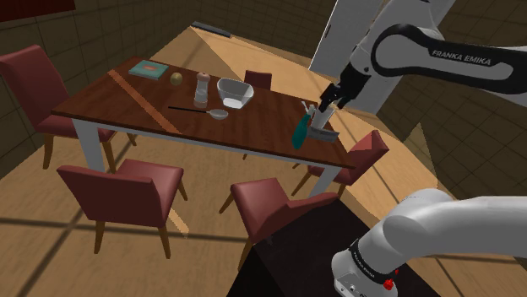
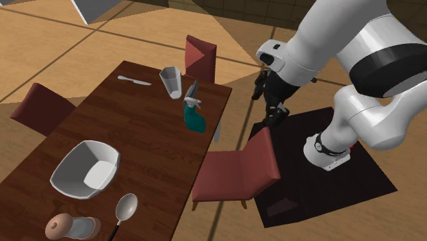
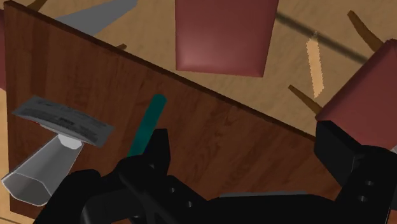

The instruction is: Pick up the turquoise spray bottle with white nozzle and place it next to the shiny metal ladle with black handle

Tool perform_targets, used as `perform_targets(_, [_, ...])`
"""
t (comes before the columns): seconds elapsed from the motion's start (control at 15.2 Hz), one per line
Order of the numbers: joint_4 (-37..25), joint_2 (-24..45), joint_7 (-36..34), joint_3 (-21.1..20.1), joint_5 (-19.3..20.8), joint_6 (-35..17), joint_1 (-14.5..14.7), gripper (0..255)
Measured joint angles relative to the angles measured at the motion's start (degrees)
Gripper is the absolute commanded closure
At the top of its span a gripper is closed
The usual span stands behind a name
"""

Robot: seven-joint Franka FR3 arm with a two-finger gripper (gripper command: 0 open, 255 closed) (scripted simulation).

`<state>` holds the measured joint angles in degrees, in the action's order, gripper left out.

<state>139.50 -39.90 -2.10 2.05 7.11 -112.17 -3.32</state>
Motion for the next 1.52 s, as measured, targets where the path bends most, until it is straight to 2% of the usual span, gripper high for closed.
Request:
perform_targets(0.33, [5.08,5.64,-3.75,1.45,1.79,-14.13,-2.98,0])
perform_targets(0.79, [7.63,16.94,-9.55,3.20,4.57,-32.84,-7.53,0])
perform_targets(1.19, [5.11,29.45,-16.79,3.43,7.89,-46.84,-11.62,0])
perform_targets(1.52, [1.27,40.66,-24.80,4.35,13.27,-57.40,-14.97,0])
